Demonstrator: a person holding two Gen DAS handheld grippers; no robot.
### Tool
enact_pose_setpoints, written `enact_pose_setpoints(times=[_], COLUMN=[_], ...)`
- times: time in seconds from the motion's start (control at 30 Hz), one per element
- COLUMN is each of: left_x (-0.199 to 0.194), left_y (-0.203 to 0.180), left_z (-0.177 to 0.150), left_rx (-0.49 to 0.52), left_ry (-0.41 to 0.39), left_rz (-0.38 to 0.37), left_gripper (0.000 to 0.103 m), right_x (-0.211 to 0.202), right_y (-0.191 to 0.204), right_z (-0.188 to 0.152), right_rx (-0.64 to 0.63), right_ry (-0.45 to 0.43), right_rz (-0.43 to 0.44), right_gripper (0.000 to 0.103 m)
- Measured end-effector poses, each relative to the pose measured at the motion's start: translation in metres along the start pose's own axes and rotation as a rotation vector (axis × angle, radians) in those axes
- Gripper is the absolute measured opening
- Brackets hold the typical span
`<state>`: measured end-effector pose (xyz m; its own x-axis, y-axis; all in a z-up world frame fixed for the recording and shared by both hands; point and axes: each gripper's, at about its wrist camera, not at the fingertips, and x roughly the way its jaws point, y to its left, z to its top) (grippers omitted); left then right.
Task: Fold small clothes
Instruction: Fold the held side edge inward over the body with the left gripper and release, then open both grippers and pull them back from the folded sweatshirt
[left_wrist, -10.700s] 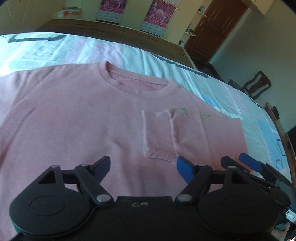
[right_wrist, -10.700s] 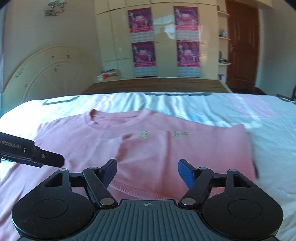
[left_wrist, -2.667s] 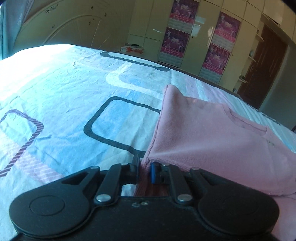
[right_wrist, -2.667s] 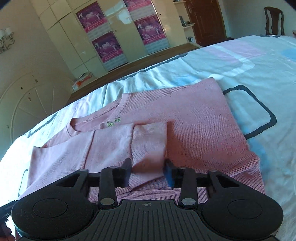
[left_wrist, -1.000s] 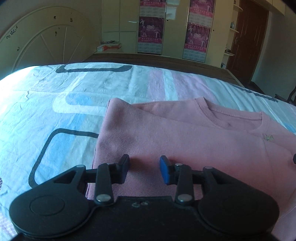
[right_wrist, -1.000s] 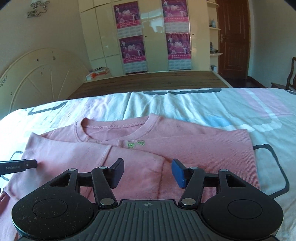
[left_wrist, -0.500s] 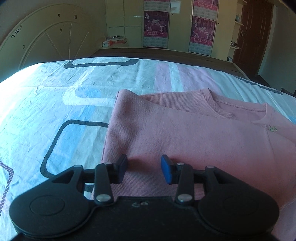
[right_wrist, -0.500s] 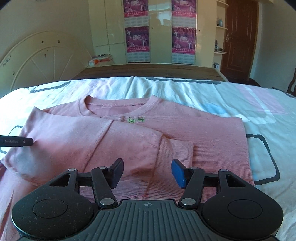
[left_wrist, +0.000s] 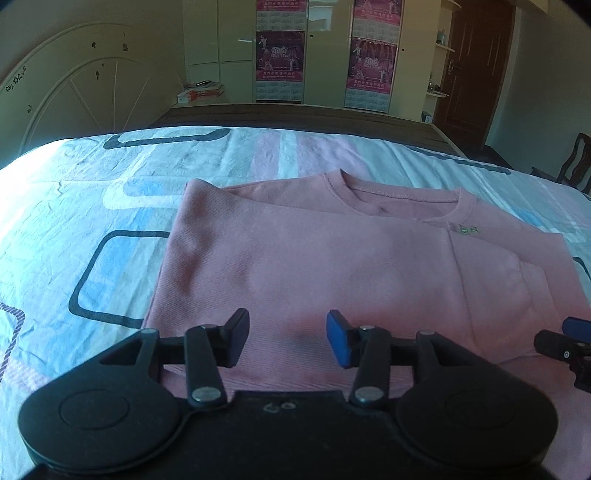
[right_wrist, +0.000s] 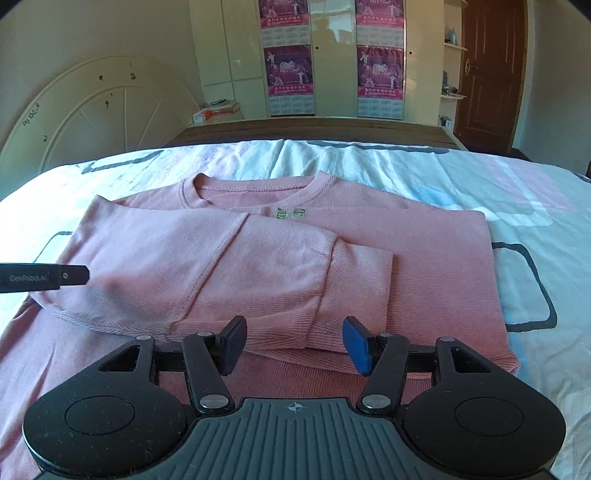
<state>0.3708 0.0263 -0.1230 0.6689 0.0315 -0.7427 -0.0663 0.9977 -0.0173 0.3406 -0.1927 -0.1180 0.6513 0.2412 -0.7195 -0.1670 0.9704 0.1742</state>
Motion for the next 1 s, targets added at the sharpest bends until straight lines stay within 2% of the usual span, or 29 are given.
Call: enact_pose_setpoints(times=[0.27,0.37,0.5,0.73,1.0], left_x=[-0.018,-0.012,-0.013,-0.016,-0.025], left_y=[-0.035,-0.044,-0.042,-0.037,-0.032], left_z=[-0.043,-0.057,-0.062,-0.062,-0.065], left_rx=[0.069,0.112,0.112,0.087,0.091], left_ry=[0.042,0.064,0.058,0.069,0.07], left_rz=[-0.072,-0.056,-0.025,-0.004,-0.006], left_gripper=[0.047,0.047,0.053,0.053,0.052], right_x=[-0.017,-0.013,-0.005,-0.018,-0.035], right_y=[0.026,0.036,0.033,0.003,0.008], right_z=[-0.021,-0.033,-0.047,-0.058,-0.062], right_rx=[-0.055,-0.093,-0.125,-0.085,-0.047], right_ry=[0.021,0.046,0.08,0.081,0.072], right_rz=[0.1,0.112,0.053,0.012,-0.02], right_gripper=[0.057,0.057,0.057,0.057,0.057])
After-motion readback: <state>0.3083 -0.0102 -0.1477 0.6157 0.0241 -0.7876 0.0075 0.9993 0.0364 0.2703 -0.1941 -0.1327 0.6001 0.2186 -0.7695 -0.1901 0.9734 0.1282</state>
